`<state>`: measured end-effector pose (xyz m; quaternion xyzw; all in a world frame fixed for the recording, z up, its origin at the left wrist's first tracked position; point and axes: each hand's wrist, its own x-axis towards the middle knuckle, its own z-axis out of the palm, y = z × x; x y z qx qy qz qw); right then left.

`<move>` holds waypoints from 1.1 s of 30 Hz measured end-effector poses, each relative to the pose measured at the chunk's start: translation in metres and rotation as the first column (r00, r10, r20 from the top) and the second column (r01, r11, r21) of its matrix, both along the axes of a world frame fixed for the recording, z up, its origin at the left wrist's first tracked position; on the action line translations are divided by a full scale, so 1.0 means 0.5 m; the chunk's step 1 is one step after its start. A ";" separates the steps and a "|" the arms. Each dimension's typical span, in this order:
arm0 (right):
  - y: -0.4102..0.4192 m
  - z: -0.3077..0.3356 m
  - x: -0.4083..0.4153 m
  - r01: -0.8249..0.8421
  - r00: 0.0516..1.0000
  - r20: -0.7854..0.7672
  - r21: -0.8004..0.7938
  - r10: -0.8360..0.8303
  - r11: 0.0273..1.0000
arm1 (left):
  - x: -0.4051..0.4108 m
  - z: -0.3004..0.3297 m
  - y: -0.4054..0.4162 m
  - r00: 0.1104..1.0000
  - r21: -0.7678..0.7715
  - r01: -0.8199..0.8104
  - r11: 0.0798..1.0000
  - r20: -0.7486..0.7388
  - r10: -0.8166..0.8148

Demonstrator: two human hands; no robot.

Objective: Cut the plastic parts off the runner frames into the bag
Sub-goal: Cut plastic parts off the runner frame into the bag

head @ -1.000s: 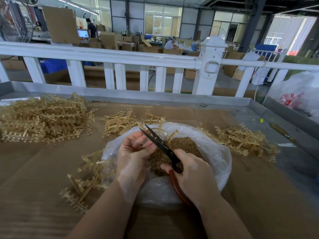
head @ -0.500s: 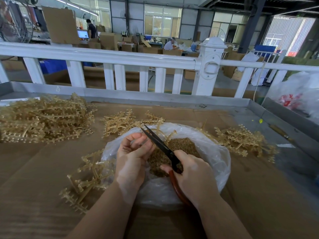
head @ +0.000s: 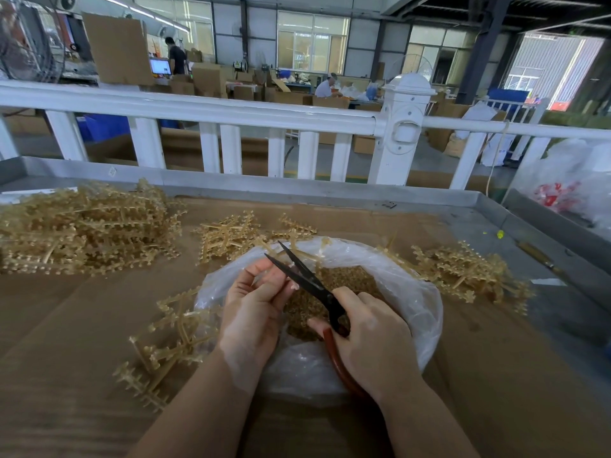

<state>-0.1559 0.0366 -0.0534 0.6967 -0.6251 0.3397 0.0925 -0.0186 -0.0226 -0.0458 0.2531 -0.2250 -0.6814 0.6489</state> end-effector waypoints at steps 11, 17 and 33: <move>0.000 0.000 -0.001 -0.013 1.000 0.025 -0.015 0.014 1.000 | -0.002 0.012 0.015 0.982 -0.024 0.121 0.992 0.149 -0.116; -0.002 0.000 -0.001 -0.010 0.999 0.032 -0.007 0.010 1.000 | -0.006 0.013 0.017 0.984 -0.045 0.087 0.995 0.159 -0.079; -0.001 0.002 -0.004 -0.041 0.998 0.052 0.024 0.040 0.999 | -0.002 0.014 0.018 0.982 -0.038 0.112 0.993 0.158 -0.104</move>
